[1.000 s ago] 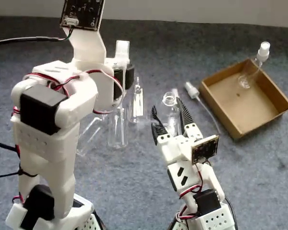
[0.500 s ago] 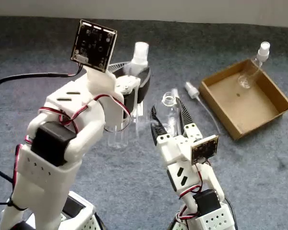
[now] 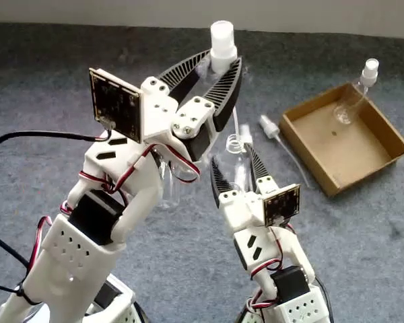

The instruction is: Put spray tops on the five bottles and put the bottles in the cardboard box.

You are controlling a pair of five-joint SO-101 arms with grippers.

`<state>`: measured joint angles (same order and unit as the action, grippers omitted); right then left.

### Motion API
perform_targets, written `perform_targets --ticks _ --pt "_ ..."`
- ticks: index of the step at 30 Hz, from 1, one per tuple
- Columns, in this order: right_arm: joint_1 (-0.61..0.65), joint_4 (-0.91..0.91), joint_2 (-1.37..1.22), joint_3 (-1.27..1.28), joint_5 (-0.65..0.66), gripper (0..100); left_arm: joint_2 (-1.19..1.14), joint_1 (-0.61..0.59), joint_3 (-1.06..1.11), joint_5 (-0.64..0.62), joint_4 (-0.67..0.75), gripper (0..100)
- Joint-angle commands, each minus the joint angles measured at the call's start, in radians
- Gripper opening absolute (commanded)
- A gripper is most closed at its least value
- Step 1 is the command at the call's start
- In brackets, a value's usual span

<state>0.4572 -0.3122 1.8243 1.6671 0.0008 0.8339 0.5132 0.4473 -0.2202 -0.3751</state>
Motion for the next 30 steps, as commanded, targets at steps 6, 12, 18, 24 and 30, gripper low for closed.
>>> perform_targets --ticks 6,12,18,24,30 --pt "0.001 -0.012 0.013 0.137 -0.002 13.2 0.021 0.01 -0.002 0.015 0.044 0" --pt "0.001 -0.027 0.013 0.137 -0.002 13.2 0.021 0.01 0.13 0.051 0.195 1" --pt "0.001 -0.027 0.013 0.137 -0.002 13.2 0.03 0.019 0.268 0.172 0.292 1" --pt "0.001 -0.027 0.013 0.137 -0.002 13.2 0.03 0.021 0.282 0.17 0.288 1" --pt "0.001 -0.027 0.013 0.137 0.0 13.2 0.031 0.051 0.341 0.17 0.287 0"
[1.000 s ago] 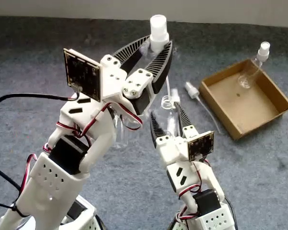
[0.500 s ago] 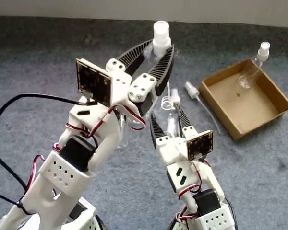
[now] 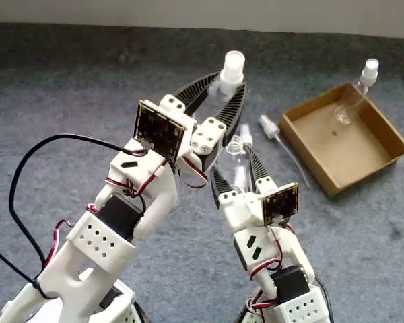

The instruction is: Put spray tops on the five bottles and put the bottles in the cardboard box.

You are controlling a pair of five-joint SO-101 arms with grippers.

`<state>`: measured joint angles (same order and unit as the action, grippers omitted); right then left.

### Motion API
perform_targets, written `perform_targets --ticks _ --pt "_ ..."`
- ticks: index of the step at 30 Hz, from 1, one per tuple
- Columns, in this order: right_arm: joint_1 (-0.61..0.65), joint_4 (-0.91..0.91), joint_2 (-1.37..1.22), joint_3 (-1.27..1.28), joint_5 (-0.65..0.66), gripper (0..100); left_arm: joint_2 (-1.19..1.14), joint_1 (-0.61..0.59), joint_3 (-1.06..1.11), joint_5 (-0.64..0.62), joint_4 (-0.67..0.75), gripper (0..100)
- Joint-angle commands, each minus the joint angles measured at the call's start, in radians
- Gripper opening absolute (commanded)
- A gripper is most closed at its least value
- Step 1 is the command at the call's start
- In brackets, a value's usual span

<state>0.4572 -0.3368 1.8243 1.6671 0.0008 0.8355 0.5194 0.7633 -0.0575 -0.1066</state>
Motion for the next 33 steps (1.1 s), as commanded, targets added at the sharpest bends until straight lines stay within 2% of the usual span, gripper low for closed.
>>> perform_targets --ticks 1,9,15,21,33 --pt "0.001 -0.002 0.013 0.137 0.0 13.2 0.03 0.056 0.044 0.008 0.018 0" --pt "-0.001 -0.004 0.013 0.137 0.0 13.2 0.03 0.107 0.139 0.008 0.017 0" --pt "-0.001 -0.004 0.013 0.137 0.0 13.2 0.035 0.113 0.143 0.006 -0.1 0" --pt "-0.001 -0.004 0.013 0.137 0.0 13.2 0.143 0.108 0.15 -0.144 -0.204 0" --pt "-0.001 -0.004 0.01 0.137 0.0 13.2 0.157 0.11 0.259 -0.155 -0.213 0"
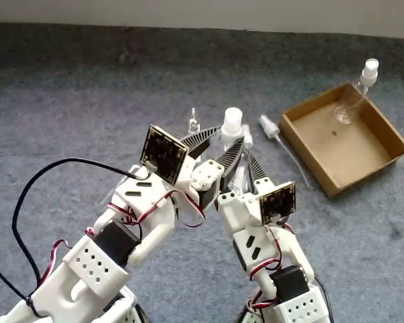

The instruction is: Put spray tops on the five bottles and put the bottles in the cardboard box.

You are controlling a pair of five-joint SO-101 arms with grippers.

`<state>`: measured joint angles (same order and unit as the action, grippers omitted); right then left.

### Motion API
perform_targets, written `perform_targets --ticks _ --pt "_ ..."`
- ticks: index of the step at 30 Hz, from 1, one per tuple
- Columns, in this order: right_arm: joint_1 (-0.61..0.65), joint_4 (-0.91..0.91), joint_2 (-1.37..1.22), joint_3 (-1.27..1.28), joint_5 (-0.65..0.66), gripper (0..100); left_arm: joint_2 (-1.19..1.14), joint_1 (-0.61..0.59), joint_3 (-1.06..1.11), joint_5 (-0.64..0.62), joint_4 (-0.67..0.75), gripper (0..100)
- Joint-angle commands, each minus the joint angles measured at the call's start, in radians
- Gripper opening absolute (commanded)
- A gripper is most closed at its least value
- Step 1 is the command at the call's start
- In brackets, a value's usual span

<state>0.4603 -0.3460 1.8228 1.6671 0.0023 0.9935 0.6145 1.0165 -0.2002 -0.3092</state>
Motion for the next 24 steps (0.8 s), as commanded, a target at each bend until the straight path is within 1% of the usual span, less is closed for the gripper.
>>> perform_targets --ticks 1,11,17,24 --pt "-0.004 0.005 0.012 0.137 -0.002 13.2 -0.001 0.016 0.005 -0.012 -0.011 0" --pt "-0.005 0.008 0.015 0.137 -0.002 13.2 -0.001 0.015 0.044 -0.009 -0.015 0" --pt "-0.088 0.007 0.015 0.136 -0.002 13.2 -0.001 0.016 0.076 -0.008 -0.014 0" --pt "-0.097 0.007 0.015 0.137 0.0 13.2 -0.002 0.018 0.079 -0.008 -0.015 0"
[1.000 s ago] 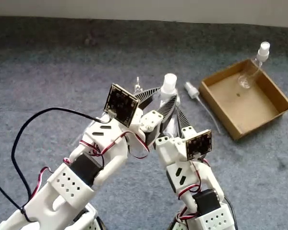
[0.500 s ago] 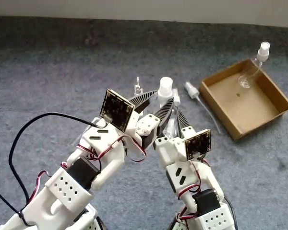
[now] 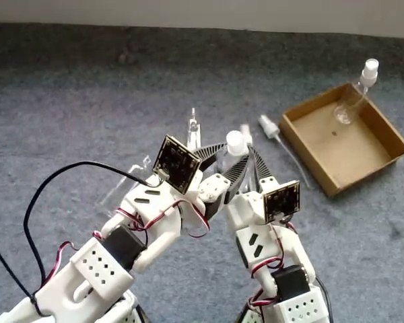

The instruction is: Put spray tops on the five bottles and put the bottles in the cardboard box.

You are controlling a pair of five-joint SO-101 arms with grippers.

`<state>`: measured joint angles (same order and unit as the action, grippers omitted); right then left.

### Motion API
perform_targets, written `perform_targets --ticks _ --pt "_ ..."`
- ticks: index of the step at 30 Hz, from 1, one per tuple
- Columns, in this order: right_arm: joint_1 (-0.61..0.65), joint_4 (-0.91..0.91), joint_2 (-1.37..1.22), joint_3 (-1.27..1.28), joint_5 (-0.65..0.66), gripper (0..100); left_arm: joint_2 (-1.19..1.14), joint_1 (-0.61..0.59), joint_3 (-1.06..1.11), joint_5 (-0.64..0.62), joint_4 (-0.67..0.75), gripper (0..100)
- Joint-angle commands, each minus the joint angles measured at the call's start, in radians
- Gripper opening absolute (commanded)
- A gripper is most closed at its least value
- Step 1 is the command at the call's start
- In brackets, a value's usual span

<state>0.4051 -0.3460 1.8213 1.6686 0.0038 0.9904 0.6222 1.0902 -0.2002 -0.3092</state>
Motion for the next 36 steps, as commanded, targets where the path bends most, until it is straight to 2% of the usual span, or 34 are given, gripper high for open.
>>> perform_targets --ticks 1,5,7,11,19,36 --pt "-0.042 0.007 0.016 0.137 -0.002 13.2 0.001 0.01 0.005 -0.008 -0.015 0" --pt "-0.042 0.007 0.016 0.137 -0.002 13.1 0.002 0.01 -0.007 -0.006 -0.012 0" --pt "-0.042 0.007 0.016 0.137 0.011 13.1 0.002 0.005 -0.03 0.034 -0.014 0" --pt "-0.041 0.005 0.016 0.14 0.146 13.1 0.001 0.004 -0.059 0.081 -0.017 0" --pt "-0.041 0.004 0.016 0.142 0.152 13.1 0.001 0.002 -0.154 0.081 -0.147 0" --pt "-0.041 -0.042 0.016 0.139 0.153 13.1 0.001 0.002 -0.18 0.08 -0.153 1"
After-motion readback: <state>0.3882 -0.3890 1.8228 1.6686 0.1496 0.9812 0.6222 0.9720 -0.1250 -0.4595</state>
